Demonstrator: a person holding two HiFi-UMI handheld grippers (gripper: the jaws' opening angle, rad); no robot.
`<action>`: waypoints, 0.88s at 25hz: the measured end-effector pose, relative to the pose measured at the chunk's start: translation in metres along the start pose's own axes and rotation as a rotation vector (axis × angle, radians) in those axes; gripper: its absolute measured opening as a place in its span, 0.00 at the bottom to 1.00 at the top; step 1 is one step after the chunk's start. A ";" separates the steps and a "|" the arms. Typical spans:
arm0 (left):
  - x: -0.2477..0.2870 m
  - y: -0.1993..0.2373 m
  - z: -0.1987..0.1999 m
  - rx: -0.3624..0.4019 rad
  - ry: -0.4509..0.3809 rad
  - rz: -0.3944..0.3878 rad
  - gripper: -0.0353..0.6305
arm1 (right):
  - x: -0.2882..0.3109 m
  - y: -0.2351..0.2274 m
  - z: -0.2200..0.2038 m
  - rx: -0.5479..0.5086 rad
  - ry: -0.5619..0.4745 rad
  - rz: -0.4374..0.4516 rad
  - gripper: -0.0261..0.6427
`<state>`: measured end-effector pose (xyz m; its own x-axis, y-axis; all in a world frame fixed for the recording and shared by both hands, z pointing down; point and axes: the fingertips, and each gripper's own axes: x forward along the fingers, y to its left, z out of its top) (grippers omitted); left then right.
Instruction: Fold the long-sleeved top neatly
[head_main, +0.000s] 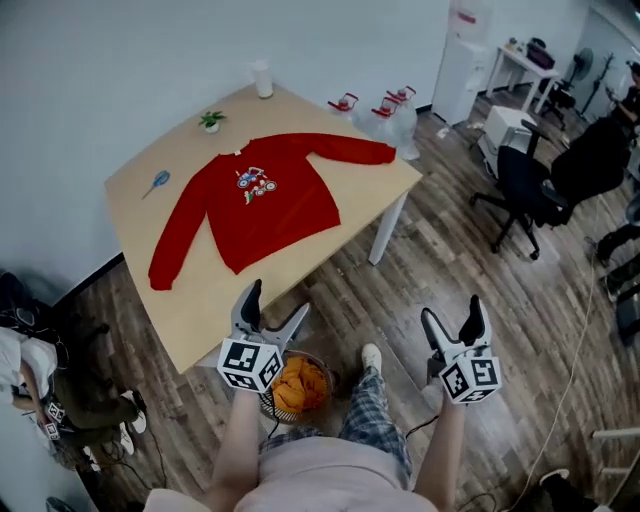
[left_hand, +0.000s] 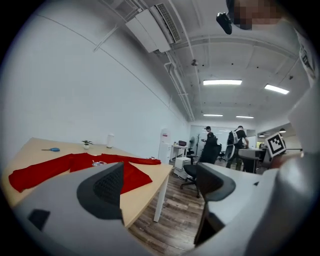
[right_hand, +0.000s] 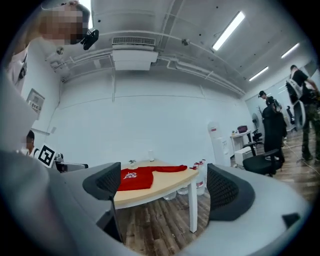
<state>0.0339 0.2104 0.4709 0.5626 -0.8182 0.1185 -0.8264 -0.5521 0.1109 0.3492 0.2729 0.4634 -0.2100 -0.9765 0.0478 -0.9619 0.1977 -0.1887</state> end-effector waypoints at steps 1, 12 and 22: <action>0.012 0.006 0.003 -0.008 0.000 0.040 0.71 | 0.027 -0.009 0.005 -0.007 0.015 0.041 0.82; 0.085 0.059 0.043 -0.035 -0.035 0.420 0.71 | 0.243 -0.042 0.035 -0.032 0.130 0.417 0.82; 0.071 0.084 0.043 -0.048 -0.017 0.612 0.71 | 0.314 0.005 0.017 -0.030 0.188 0.634 0.81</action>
<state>0.0039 0.0989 0.4458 -0.0143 -0.9872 0.1590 -0.9970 0.0261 0.0722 0.2817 -0.0341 0.4607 -0.7617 -0.6390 0.1076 -0.6456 0.7344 -0.2094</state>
